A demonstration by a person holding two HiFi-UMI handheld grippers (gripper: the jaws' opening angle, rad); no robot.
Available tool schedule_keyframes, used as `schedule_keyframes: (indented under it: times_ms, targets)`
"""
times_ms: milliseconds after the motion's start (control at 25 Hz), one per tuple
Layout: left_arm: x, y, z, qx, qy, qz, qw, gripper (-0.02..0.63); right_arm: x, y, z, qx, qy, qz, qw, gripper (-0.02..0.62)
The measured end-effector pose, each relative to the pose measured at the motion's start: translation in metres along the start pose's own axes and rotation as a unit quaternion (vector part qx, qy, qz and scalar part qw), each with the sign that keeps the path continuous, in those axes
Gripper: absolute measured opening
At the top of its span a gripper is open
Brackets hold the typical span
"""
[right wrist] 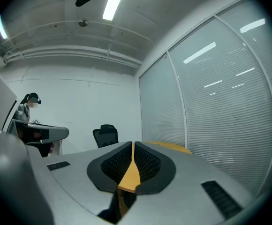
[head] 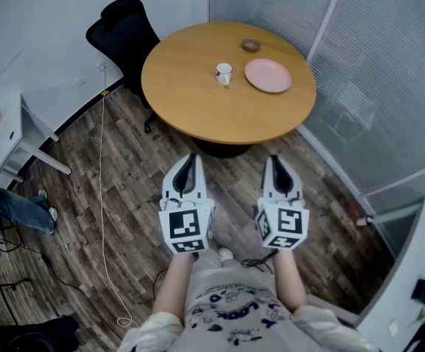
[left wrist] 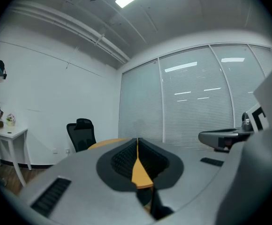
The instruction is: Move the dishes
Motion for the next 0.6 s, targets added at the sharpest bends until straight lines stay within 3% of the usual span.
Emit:
schedule_keyframes:
  times_ms: [280, 600]
  targets:
    - [0.008, -0.051, -0.007, 0.008, 0.001, -0.005, 1.0000, 0.009, -0.010, -0.048, -0.009, 0.015, -0.003, 0.003, 1.000, 0.018]
    - [0.034, -0.153, -0.007, 0.004, 0.008, -0.020, 0.9998, 0.009, -0.033, -0.142, -0.002, 0.013, -0.002, -0.021, 1.000, 0.018]
Point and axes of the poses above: the fingertips, and each gripper's own axes: y backward along the fingers, x to its left, z out of its top, the point moved 10 cm from there along y, backward along the fingers, and after that the axes turned 7 degrees about -y, right-handed, at the moved point
